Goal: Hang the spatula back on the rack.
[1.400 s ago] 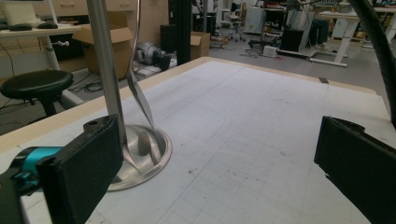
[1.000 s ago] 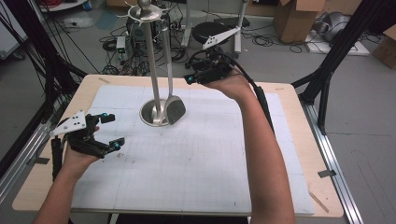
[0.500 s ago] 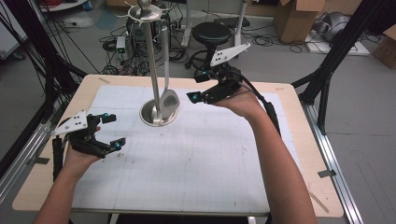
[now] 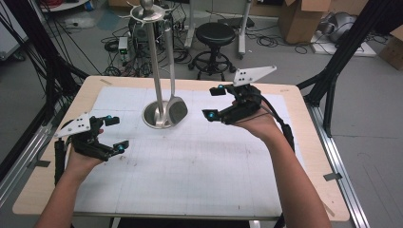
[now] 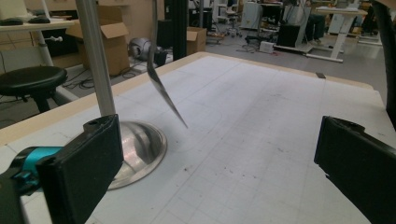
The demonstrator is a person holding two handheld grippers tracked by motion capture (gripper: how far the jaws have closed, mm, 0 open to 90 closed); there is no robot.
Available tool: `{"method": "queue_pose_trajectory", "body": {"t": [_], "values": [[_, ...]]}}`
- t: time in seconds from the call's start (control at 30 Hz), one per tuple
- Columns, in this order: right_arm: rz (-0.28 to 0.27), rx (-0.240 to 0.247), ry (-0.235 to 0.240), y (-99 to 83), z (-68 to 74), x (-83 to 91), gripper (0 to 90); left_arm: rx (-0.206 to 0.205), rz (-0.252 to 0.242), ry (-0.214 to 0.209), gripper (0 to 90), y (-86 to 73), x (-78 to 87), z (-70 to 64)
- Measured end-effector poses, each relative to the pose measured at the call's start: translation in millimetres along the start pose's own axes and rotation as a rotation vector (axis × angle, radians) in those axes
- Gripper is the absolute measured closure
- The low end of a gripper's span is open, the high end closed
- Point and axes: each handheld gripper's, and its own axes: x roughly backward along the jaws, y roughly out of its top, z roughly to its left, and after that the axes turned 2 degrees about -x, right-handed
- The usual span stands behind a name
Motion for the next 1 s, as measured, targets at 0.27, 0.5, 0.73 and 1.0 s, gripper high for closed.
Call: {"method": "queue_pose_trajectory", "body": {"t": [0.27,0.5,0.73,1.0], "values": [[-0.038,-0.042,-0.037,-35.5,0.4,13.4,14.9,0.002,0.012,0.005,1.7,-1.4,-0.4,0.0],[-0.050,-0.072,-0.067,-60.2,1.3,23.2,13.9,0.008,0.005,-0.007,1.7,-3.1,-2.2,0.3],[-0.079,-0.094,-0.089,-84.3,7.4,30.7,11.2,0.013,0.006,-0.012,1.7,-4.5,-3.2,0.0],[-0.139,-0.100,-0.101,-116.2,15.9,45.2,10.0,0.018,0.009,-0.015,1.7,-6.4,-4.0,0.3]]}}
